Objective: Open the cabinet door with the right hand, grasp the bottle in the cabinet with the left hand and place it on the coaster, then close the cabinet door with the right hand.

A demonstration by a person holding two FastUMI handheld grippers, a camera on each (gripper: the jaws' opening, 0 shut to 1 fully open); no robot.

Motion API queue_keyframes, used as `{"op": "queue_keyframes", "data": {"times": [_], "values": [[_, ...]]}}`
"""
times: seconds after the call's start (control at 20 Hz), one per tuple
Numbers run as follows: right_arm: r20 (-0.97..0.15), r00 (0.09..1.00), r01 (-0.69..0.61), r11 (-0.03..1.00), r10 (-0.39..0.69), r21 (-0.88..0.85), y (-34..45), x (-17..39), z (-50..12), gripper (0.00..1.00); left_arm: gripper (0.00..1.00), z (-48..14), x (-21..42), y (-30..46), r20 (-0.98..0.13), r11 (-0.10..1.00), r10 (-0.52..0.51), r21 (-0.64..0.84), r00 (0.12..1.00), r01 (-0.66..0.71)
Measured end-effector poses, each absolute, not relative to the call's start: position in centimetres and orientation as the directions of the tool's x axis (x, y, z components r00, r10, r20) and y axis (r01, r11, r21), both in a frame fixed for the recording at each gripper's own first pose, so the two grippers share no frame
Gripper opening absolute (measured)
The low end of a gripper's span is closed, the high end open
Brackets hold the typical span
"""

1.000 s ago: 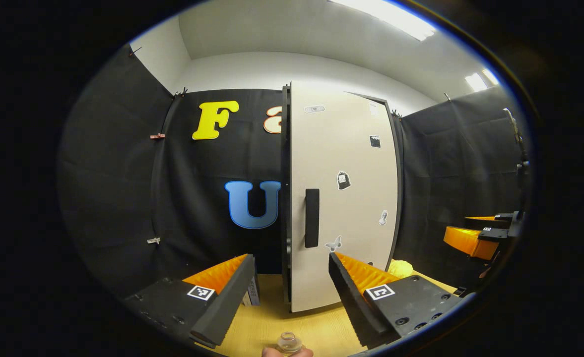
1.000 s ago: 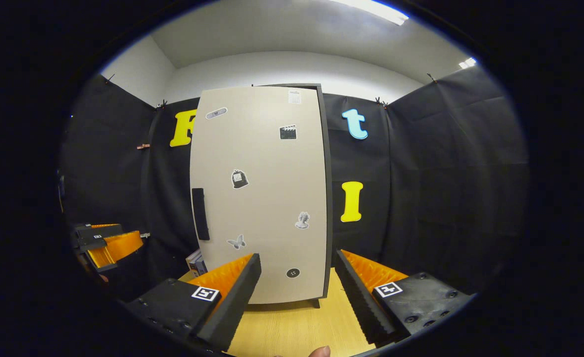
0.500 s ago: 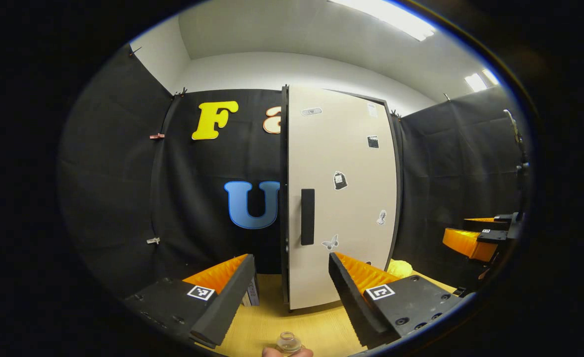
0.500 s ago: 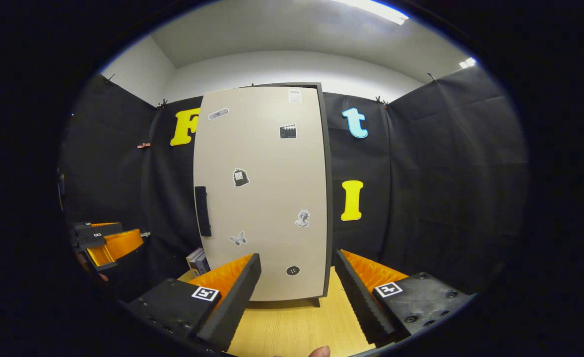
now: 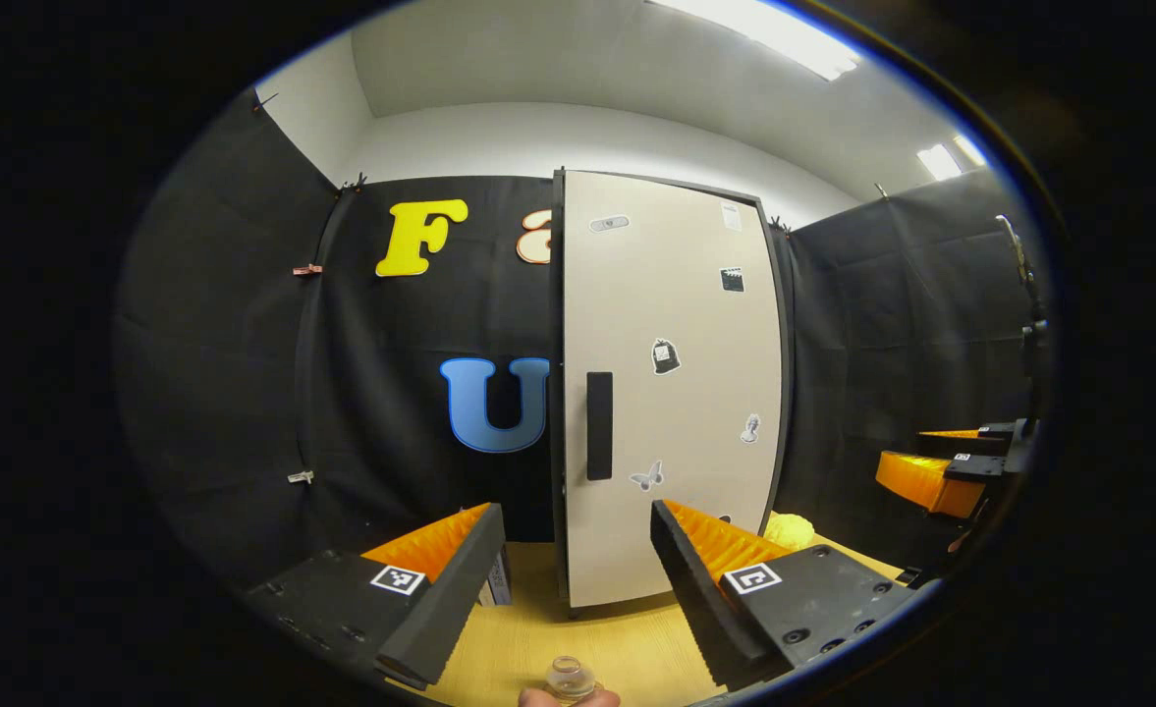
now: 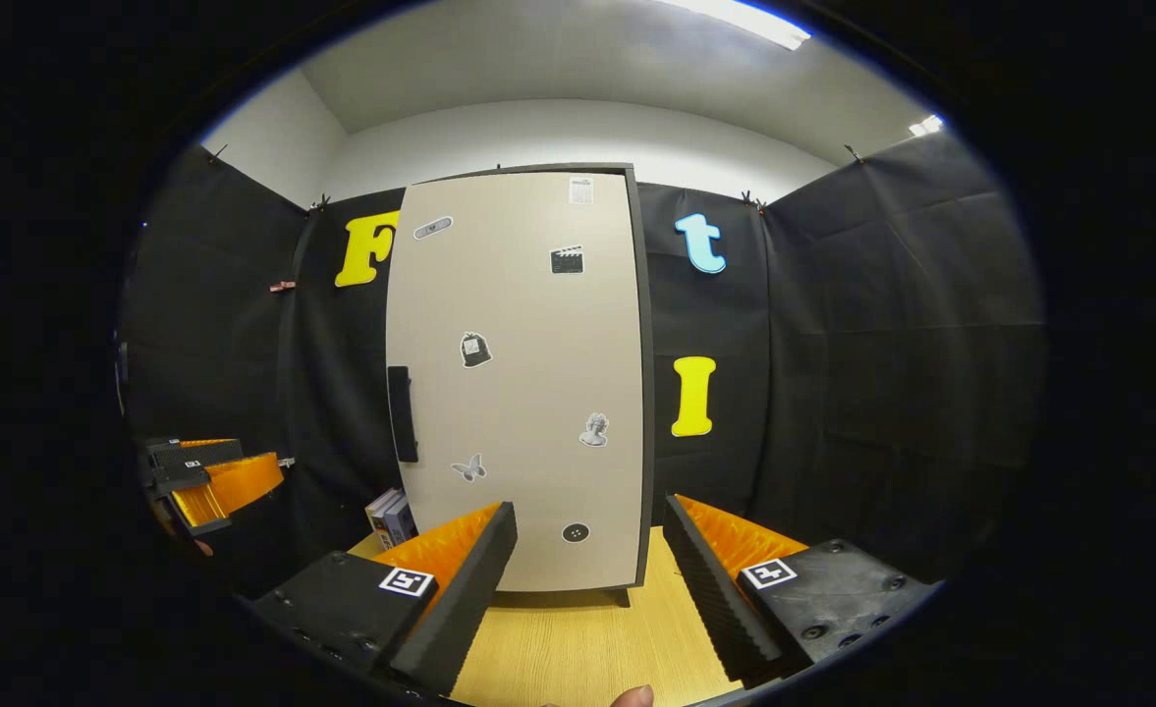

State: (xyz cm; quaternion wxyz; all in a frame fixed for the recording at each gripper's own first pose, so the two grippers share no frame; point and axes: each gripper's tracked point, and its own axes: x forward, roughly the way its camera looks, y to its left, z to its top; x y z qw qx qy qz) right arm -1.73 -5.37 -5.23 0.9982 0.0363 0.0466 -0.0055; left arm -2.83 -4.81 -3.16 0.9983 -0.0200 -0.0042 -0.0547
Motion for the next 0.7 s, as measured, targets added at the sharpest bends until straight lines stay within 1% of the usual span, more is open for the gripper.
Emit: {"op": "queue_keyframes", "data": {"times": [0.7], "values": [[-0.084, 0.996, 0.012, 0.997, -0.005, 0.080, -4.64, -1.00, -4.90, 0.97, 0.94, -3.20, -2.35, -4.40, 0.018, 0.993, -0.114, -0.020, 0.993, 0.114]]}}
